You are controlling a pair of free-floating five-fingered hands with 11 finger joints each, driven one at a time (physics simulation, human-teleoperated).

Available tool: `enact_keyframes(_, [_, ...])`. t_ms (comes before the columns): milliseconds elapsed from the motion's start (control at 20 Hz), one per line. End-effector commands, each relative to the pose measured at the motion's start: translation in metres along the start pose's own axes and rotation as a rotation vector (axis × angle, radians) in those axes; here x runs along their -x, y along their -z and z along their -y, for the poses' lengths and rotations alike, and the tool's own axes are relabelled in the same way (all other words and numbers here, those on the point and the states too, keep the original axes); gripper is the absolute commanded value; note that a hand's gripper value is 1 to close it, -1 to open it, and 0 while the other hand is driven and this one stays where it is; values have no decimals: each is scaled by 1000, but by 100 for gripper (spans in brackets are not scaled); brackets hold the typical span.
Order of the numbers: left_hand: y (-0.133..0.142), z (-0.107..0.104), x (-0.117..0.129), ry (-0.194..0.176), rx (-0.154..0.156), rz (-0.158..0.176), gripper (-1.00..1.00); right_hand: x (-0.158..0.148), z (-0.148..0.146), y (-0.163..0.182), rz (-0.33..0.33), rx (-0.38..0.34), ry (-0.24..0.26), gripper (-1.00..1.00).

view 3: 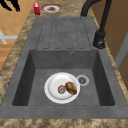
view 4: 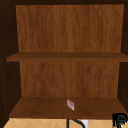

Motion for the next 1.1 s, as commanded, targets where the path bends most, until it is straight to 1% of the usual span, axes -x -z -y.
enact_keyframes(0, [0, 0, 0, 0, 0, 0, 0, -19, 26, -8, -22, 25, -43, 100])
enact_keyframes(450, [0, 0, 0, 0, 0, 0, 0, -65, 91, -20, -34, 22, -61, 100])
enact_keyframes(750, [0, 0, 0, 0, 0, 0, 0, -91, 140, -15, -51, 14, -64, 100])
enact_keyframes(850, [0, 0, 0, 0, 0, 0, 0, -102, 153, -13, -39, 14, -73, 100])
enact_keyframes(950, [0, 0, 0, 0, 0, 0, 0, -113, 162, -3, -37, 18, -74, 100])
enact_keyframes(1050, [0, 0, 0, 0, 0, 0, 0, -113, 169, 18, -48, 25, -65, 100])
